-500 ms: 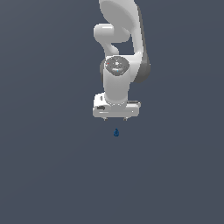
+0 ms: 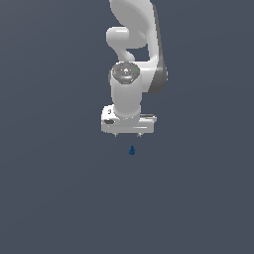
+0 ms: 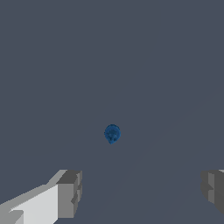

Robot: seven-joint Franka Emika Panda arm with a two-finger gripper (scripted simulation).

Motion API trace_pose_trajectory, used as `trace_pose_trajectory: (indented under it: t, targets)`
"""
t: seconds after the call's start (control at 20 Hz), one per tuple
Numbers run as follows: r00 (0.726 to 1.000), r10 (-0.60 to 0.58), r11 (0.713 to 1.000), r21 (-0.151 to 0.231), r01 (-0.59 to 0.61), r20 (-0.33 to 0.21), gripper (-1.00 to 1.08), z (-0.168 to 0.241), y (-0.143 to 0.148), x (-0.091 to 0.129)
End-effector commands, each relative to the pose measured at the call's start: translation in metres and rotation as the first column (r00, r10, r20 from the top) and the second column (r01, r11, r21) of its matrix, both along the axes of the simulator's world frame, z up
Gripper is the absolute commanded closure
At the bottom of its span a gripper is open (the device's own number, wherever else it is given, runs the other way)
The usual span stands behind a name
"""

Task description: Pick up the object and move it to a goal position.

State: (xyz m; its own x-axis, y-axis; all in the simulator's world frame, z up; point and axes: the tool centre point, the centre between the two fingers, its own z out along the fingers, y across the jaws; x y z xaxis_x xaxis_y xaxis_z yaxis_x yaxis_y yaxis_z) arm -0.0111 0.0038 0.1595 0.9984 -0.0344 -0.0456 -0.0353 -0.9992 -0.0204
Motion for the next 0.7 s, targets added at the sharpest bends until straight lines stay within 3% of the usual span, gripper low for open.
trace_pose_trajectory:
  t: [0.0, 0.65]
  targets:
    - [1.000, -0.009, 1.000, 0.003, 0.009, 0.001, -0.92, 0.0015, -0.0028, 0.0012]
    - [0.996, -0.091, 0.996, -0.002, 0.091, 0.002, -0.92, -0.0060, 0.0009, 0.0012]
